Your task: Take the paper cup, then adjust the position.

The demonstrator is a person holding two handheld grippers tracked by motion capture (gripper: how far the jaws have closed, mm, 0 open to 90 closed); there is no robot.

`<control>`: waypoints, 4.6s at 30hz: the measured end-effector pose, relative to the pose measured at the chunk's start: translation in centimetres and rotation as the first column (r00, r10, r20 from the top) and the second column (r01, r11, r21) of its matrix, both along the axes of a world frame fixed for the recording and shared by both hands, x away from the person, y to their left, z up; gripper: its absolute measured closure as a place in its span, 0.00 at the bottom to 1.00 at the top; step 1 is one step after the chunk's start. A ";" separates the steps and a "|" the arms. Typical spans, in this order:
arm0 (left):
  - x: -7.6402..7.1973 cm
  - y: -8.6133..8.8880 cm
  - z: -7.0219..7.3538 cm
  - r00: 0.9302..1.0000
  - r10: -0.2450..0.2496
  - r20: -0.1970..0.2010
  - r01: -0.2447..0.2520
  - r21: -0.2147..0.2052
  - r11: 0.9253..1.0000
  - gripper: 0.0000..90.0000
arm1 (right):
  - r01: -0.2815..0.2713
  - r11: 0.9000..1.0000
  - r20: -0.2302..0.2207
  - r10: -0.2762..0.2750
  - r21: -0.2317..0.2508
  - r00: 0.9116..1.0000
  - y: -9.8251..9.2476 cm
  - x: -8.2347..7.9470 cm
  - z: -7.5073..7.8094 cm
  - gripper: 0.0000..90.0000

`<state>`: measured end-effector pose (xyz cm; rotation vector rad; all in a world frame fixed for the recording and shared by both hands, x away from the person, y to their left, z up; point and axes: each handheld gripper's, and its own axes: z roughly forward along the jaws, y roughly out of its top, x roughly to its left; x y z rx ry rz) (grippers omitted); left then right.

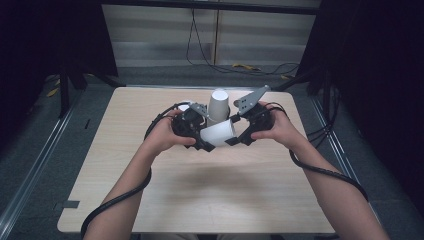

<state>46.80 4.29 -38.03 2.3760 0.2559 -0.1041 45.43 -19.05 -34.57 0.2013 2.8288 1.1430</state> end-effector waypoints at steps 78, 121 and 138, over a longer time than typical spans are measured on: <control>-3.7 4.4 -6.2 0.990 0.134 0.034 -0.136 0.058 0.989 0.20 | 0.037 0.962 -0.042 -0.050 -0.271 0.998 -2.2 -1.2 -4.0 0.24; -4.2 4.8 -8.0 0.990 0.141 0.006 -0.141 0.047 0.989 0.20 | -0.003 0.892 -0.057 -0.025 -0.452 0.998 -1.2 -1.6 -6.0 0.22; -4.2 4.9 -8.4 0.992 0.124 0.008 -0.124 0.051 0.991 0.20 | -0.018 0.898 -0.071 -0.015 -0.439 0.997 -1.0 -1.6 -5.5 0.19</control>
